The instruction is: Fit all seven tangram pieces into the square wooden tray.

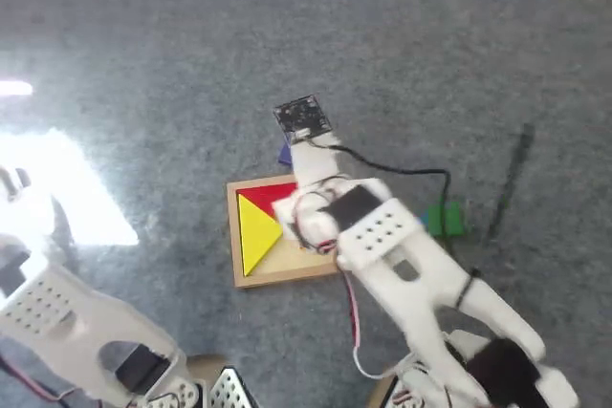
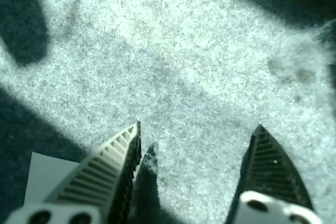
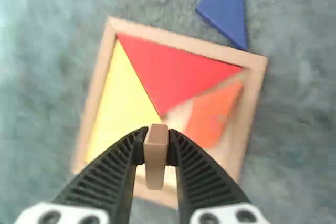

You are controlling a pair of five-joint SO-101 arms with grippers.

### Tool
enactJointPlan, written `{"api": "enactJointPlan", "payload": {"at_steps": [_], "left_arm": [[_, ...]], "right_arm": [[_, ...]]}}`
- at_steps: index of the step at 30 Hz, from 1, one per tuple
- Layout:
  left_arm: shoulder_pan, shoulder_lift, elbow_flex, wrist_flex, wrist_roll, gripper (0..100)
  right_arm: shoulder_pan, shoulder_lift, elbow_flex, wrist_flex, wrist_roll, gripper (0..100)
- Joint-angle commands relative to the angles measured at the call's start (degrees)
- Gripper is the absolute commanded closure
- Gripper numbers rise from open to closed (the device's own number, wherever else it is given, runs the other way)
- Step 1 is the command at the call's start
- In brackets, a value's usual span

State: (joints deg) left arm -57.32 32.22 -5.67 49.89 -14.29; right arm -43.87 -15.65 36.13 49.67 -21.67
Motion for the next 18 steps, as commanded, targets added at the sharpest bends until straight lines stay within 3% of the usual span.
{"api": "enactJointPlan", "payload": {"at_steps": [1, 6, 12, 18], "left_arm": [[-0.4, -1.4, -1.0, -0.9, -0.4, 68], [-0.4, -1.4, -1.0, -1.0, -0.4, 68], [0.0, -1.4, -1.0, -1.0, -0.4, 68], [0.1, -1.4, -1.0, -1.0, -0.4, 68]], "right_arm": [[-0.9, 6.2, -3.1, -10.8, -12.7, 98.9], [-1.8, 14.0, -3.3, -19.2, -18.4, 98.9], [-3.0, 16.8, -4.0, -21.4, -18.8, 98.4], [-4.5, 16.7, -3.6, -18.7, -19.2, 77.7]]}}
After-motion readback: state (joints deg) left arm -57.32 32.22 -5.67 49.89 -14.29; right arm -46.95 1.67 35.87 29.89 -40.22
